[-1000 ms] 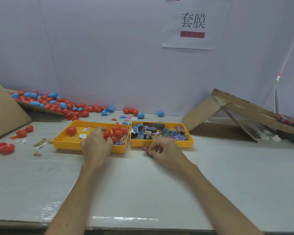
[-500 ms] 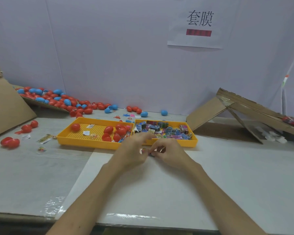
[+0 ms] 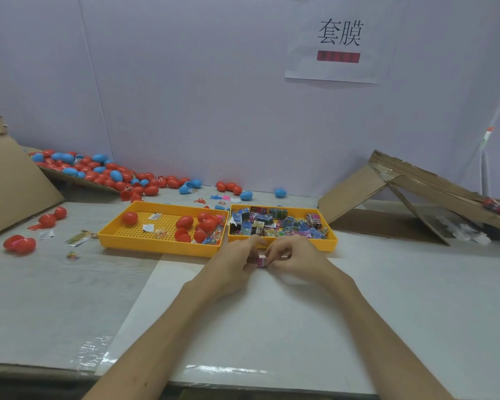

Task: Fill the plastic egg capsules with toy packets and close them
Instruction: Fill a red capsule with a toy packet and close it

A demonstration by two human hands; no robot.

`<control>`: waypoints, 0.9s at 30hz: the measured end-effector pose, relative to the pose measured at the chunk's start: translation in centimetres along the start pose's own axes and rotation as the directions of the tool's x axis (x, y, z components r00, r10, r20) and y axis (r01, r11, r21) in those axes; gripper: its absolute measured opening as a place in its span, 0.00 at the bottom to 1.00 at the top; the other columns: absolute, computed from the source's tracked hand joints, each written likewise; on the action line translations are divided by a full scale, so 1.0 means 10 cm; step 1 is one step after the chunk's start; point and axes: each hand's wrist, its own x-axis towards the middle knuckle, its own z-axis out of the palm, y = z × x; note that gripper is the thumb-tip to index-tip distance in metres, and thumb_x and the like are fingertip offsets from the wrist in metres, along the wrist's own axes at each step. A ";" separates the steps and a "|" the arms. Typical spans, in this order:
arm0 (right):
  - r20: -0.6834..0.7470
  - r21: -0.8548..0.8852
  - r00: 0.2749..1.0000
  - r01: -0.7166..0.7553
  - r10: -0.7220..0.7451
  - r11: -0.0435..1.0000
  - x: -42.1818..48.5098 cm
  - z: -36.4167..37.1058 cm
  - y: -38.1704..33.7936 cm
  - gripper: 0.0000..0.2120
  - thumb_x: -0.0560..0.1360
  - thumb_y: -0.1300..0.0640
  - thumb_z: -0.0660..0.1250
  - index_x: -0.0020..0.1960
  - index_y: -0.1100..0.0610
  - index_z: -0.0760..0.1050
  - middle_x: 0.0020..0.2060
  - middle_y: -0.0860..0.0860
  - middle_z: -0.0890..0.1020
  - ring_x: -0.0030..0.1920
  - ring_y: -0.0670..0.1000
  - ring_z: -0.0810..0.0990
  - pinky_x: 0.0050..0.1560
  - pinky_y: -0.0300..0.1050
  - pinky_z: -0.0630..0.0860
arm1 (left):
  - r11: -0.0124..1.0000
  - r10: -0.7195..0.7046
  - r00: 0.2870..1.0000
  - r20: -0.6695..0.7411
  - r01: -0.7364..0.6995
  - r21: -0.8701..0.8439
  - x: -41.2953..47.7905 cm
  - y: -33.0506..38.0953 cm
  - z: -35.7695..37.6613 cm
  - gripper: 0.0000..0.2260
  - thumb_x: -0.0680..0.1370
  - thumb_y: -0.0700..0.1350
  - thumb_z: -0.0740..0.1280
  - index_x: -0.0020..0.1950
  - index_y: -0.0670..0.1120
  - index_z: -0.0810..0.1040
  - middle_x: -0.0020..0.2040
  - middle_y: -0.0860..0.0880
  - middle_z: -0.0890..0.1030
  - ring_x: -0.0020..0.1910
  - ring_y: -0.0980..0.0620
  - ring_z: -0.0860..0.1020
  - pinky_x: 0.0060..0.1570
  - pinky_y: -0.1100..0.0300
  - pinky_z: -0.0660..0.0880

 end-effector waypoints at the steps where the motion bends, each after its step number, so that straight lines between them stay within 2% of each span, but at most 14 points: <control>1: 0.010 0.007 1.000 -0.005 0.005 1.000 -0.01 -0.01 -0.01 0.09 0.68 0.65 0.74 0.38 0.51 0.86 0.43 0.50 0.85 0.47 0.50 0.82 0.47 0.42 0.79 | 1.000 0.001 1.000 -0.003 -0.001 0.001 0.00 0.00 0.00 0.23 0.78 0.38 0.69 0.70 0.55 0.70 0.55 0.54 0.81 0.55 0.54 0.77 0.54 0.60 0.75; 12: 0.009 0.011 0.997 -0.079 0.079 0.997 -0.02 -0.08 -0.04 0.11 0.68 0.65 0.73 0.36 0.49 0.85 0.41 0.49 0.86 0.44 0.49 0.83 0.46 0.43 0.80 | 1.000 -0.018 1.000 0.008 0.018 -0.013 0.02 0.05 -0.02 0.22 0.79 0.34 0.69 0.70 0.51 0.72 0.56 0.50 0.81 0.56 0.52 0.78 0.56 0.61 0.75; 17: 0.006 0.007 0.993 -0.118 0.118 0.993 -0.06 -0.15 -0.05 0.11 0.68 0.65 0.74 0.35 0.48 0.84 0.38 0.47 0.86 0.39 0.45 0.82 0.40 0.36 0.77 | 0.999 -0.027 1.000 0.013 0.027 -0.038 0.01 0.06 -0.04 0.21 0.79 0.34 0.69 0.69 0.51 0.73 0.56 0.49 0.81 0.56 0.52 0.78 0.54 0.64 0.74; 20: -0.037 -0.018 0.986 -0.164 0.164 0.986 -0.09 -0.24 0.01 0.11 0.69 0.67 0.72 0.35 0.51 0.84 0.34 0.46 0.84 0.39 0.45 0.81 0.41 0.40 0.77 | 0.998 -0.037 0.999 0.009 0.038 -0.058 0.00 0.05 -0.04 0.22 0.79 0.33 0.68 0.69 0.51 0.73 0.57 0.49 0.81 0.57 0.52 0.78 0.54 0.64 0.75; 24: -0.139 -0.036 0.974 -0.184 0.178 0.982 -0.13 -0.32 0.08 0.13 0.71 0.67 0.72 0.35 0.50 0.81 0.36 0.49 0.84 0.42 0.50 0.83 0.46 0.46 0.79 | 0.994 -0.034 0.999 -0.003 0.033 -0.107 -0.05 0.02 -0.05 0.21 0.79 0.37 0.70 0.70 0.53 0.74 0.57 0.52 0.81 0.56 0.55 0.78 0.51 0.70 0.71; 26: -0.151 -0.043 0.975 -0.169 0.161 0.985 -0.12 -0.29 0.07 0.13 0.72 0.66 0.72 0.35 0.50 0.81 0.36 0.48 0.85 0.42 0.49 0.83 0.44 0.44 0.81 | 0.991 -0.004 0.999 -0.054 -0.003 -0.133 -0.06 0.05 -0.11 0.18 0.79 0.39 0.71 0.68 0.51 0.76 0.56 0.53 0.82 0.56 0.57 0.79 0.51 0.69 0.73; 27: -0.158 -0.051 0.976 -0.160 0.150 0.986 -0.10 -0.27 0.06 0.13 0.72 0.66 0.72 0.36 0.49 0.81 0.36 0.46 0.85 0.42 0.47 0.83 0.43 0.41 0.80 | 0.989 0.020 0.991 -0.129 -0.038 -0.140 -0.06 0.07 -0.15 0.15 0.79 0.39 0.70 0.66 0.49 0.78 0.55 0.53 0.83 0.54 0.58 0.80 0.51 0.68 0.75</control>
